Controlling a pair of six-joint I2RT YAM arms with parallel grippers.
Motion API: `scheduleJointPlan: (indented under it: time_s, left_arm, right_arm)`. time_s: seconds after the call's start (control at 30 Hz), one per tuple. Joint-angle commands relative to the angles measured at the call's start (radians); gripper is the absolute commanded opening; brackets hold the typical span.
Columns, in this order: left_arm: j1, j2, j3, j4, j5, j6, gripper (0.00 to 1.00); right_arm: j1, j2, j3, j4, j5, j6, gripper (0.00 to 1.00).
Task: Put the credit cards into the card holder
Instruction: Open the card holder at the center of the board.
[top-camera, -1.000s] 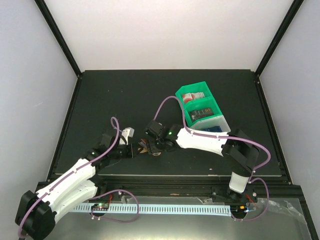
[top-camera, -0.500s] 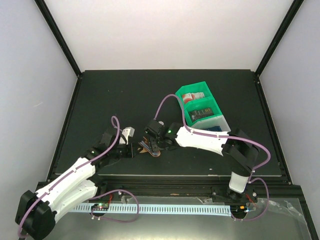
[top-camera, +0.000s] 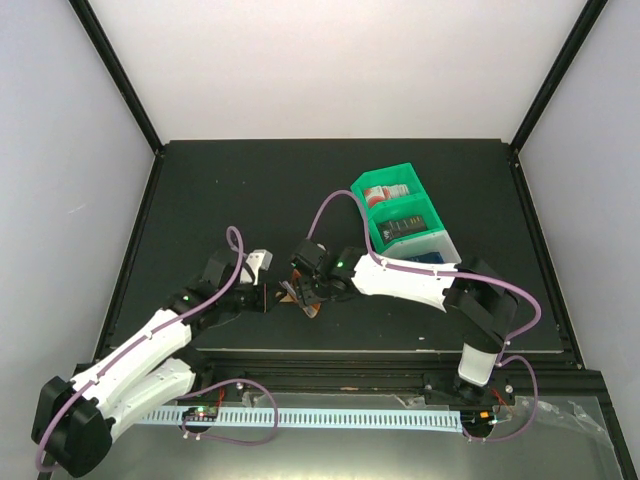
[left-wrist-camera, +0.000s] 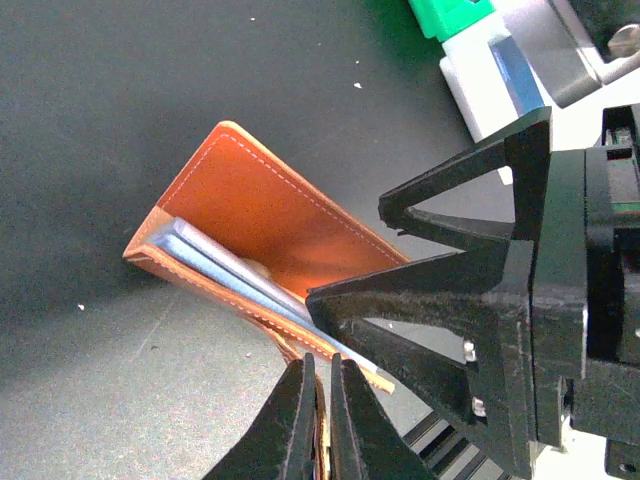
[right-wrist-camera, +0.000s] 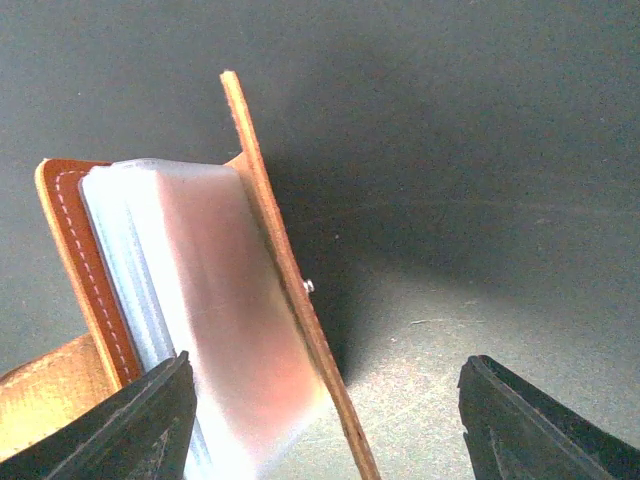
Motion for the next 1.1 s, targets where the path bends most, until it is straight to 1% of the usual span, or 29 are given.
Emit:
scheduleJointPlan:
  time_s: [0.0, 0.13, 0.23, 0.3, 0.43, 0.6, 0.7, 0.8, 0.83, 0.9, 0.97, 1.0, 1.07]
  left_arm:
    - [0.006, 0.009, 0.048, -0.021, 0.013, 0.049, 0.02]
    - [0.007, 0.027, 0.049, -0.026, 0.015, 0.058, 0.01]
    - [0.007, 0.041, 0.047, -0.023, 0.013, 0.059, 0.02]
    - [0.007, 0.05, 0.05, -0.033, -0.011, 0.052, 0.01]
    - [0.007, 0.057, 0.051, -0.056, -0.066, 0.034, 0.01]
    - [0.006, 0.045, 0.052, -0.071, -0.063, 0.023, 0.02]
    - [0.007, 0.044, 0.061, -0.077, -0.054, 0.018, 0.02]
    - [0.006, 0.05, 0.062, -0.065, -0.041, 0.013, 0.02]
    - [0.007, 0.052, 0.062, -0.06, -0.037, 0.011, 0.02]
    - [0.006, 0.056, 0.063, -0.051, -0.035, 0.012, 0.02]
    - [0.007, 0.06, 0.064, -0.043, -0.035, 0.011, 0.01]
    - [0.007, 0.062, 0.067, -0.042, -0.032, 0.011, 0.02]
    - [0.007, 0.067, 0.072, -0.041, -0.025, 0.009, 0.02]
  right_arm:
    - [-0.002, 0.01, 0.016, 0.023, -0.043, -0.016, 0.73]
    - [-0.002, 0.013, 0.009, 0.048, -0.089, -0.026, 0.73]
    - [-0.003, 0.011, 0.001, 0.044, -0.074, -0.024, 0.73]
    - [-0.002, 0.011, 0.01, 0.001, 0.0, -0.004, 0.73]
    - [-0.002, 0.01, 0.035, -0.125, 0.196, 0.047, 0.73]
    - [-0.002, 0.014, 0.059, -0.188, 0.286, 0.073, 0.72]
    - [-0.003, 0.017, 0.083, -0.201, 0.273, 0.066, 0.72]
    - [-0.002, -0.033, 0.064, -0.118, 0.169, -0.004, 0.71]
    - [-0.002, -0.064, 0.043, -0.072, 0.127, -0.02, 0.66]
    - [-0.002, -0.125, 0.002, 0.022, 0.052, -0.043, 0.43]
    - [-0.002, -0.164, -0.017, 0.078, -0.003, -0.057, 0.26]
    - [-0.002, -0.172, -0.017, 0.095, -0.031, -0.064, 0.2]
    - [-0.002, -0.175, -0.013, 0.119, -0.088, -0.074, 0.14]
